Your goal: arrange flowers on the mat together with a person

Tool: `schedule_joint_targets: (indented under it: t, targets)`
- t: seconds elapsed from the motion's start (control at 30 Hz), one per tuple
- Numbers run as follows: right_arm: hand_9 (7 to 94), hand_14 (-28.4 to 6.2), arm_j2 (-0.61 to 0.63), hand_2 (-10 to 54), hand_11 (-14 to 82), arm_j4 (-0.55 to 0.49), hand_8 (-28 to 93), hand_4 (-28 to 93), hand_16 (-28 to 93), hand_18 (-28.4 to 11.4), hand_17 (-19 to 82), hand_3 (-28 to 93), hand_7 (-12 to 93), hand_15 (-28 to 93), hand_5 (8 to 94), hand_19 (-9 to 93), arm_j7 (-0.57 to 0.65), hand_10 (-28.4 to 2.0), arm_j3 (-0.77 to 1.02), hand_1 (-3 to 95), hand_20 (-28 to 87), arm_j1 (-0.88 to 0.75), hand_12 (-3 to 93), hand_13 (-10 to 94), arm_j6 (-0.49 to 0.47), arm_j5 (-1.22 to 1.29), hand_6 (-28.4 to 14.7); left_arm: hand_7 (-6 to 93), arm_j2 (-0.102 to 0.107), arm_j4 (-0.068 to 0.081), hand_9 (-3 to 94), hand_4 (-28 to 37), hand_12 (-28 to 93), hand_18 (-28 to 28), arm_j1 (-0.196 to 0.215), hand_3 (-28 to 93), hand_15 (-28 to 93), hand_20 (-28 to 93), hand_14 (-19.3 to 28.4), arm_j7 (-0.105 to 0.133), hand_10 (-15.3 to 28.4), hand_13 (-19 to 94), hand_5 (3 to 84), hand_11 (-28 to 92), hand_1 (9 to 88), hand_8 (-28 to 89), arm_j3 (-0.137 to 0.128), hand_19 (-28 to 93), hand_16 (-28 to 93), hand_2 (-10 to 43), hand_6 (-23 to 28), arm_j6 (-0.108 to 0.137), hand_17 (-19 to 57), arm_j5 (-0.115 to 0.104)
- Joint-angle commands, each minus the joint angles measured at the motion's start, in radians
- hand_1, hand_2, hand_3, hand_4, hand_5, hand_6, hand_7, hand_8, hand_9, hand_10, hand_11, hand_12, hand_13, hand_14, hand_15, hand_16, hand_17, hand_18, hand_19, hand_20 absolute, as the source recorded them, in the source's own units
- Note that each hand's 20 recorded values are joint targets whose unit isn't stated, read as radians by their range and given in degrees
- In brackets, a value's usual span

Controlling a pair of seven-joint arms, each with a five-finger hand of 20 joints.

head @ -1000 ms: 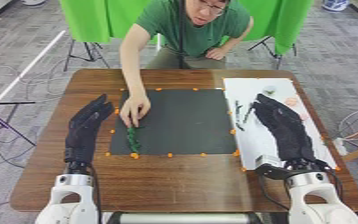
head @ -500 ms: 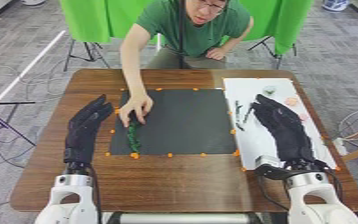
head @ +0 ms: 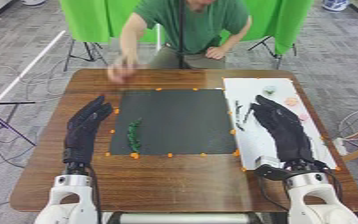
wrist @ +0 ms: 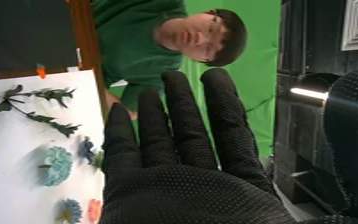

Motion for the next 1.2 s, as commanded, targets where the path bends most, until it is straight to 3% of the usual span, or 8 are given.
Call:
schedule_joint_targets:
  t: [0.03,0.13,0.27,0.37,0.5,0.7,1.03,1.2]
  targets:
    - [44.9,-10.4,0.008,-5.3,5.1,0.004,-11,-19,10,-8.9,15,77,15,9,42.7,0,-0.042,-14.9,0.01,16.8,22,0.011,12.3,29,0.003,-0.01,-2.3,13.1,-0.012,0.002,43.3,-16.5,13,11.0,0.013,64,13,18,16.2,-0.009,12.1,35,43.8,16,30.8,-6,-0.003,4,2,-9.5,2.5,0.006,5.7,-0.009]
    - [44.7,-10.4,0.039,-6.5,5.1,0.004,-11,-19,10,-9.3,15,76,16,10,42.4,1,-0.1,-14.8,0.051,18.0,23,0.051,12.4,30,0.046,-0.116,-2.2,13.2,-0.012,0.002,43.3,-16.6,13,11.0,0.011,64,13,18,16.2,-0.01,12.1,35,43.7,16,30.8,-6,0.0,4,2,-9.5,2.4,0.006,5.7,-0.009]
    - [47.8,-11.7,0.115,-9.4,10.1,0.014,-12,-23,16,-11.4,19,75,18,13,43.6,5,-0.171,-14.6,0.115,18.2,28,0.109,16.4,37,0.233,-0.431,-1.8,13.1,-0.007,0.003,43.3,-16.6,13,11.0,0.011,64,13,18,16.2,-0.012,12.1,35,43.7,16,30.8,-6,0.0,4,2,-9.5,2.4,0.009,5.7,-0.01]
    - [52.8,-12.5,0.178,-9.5,17.4,0.037,-13,-27,23,-13.2,20,74,22,17,47.9,15,-0.139,-15.0,0.164,19.2,33,0.136,19.6,46,0.366,-0.723,-0.7,13.1,-0.006,0.0,43.3,-16.6,13,11.0,0.017,64,13,18,16.2,-0.013,12.1,35,43.8,16,30.8,-6,0.0,4,2,-9.5,2.5,0.011,5.7,-0.01]
    - [60.1,-12.3,0.233,-9.5,29.4,0.037,-14,-28,25,-14.9,21,71,29,37,55.3,38,-0.057,-14.6,0.244,22.8,40,0.11,23.4,56,0.392,-0.977,0.8,13.1,-0.006,-0.003,43.3,-16.5,13,11.0,0.022,64,13,18,16.1,-0.014,12.2,35,43.8,16,30.7,-6,0.001,4,2,-9.5,2.5,0.013,5.7,-0.009]
    - [66.4,-11.3,0.263,-9.5,33.8,0.007,-13,-28,26,-18.0,23,71,31,55,59.3,58,0.075,-13.4,0.322,28.9,46,0.038,26.1,63,0.227,-1.2,1.1,13.2,-0.003,-0.006,43.3,-16.4,13,11.0,0.025,64,13,18,16.2,-0.013,12.1,35,43.8,16,30.7,-6,-0.001,4,2,-9.5,2.5,0.013,5.7,-0.011]
    - [69.9,-10.2,0.3,-9.5,31.8,-0.004,-12,-28,27,-18.8,27,72,28,62,63.0,64,0.259,-12.4,0.317,34.3,49,0.027,25.8,66,-0.168,-1.339,0.7,13.2,-0.004,-0.007,43.2,-16.5,13,11.0,0.026,64,13,18,16.2,-0.014,12.1,35,43.7,16,30.9,-6,0.0,4,2,-9.5,2.5,0.015,5.7,-0.01]
    - [70.1,-10.6,0.301,-9.5,27.4,0.013,-10,-28,27,-19.6,26,58,24,64,62.6,66,0.271,-12.3,0.312,37.0,50,0.034,24.8,66,-0.262,-1.327,0.0,13.1,-0.003,-0.007,43.3,-16.5,13,11.0,0.026,64,13,18,16.2,-0.017,12.1,35,43.7,16,30.9,-6,0.001,4,2,-9.5,2.5,0.015,5.7,-0.01]
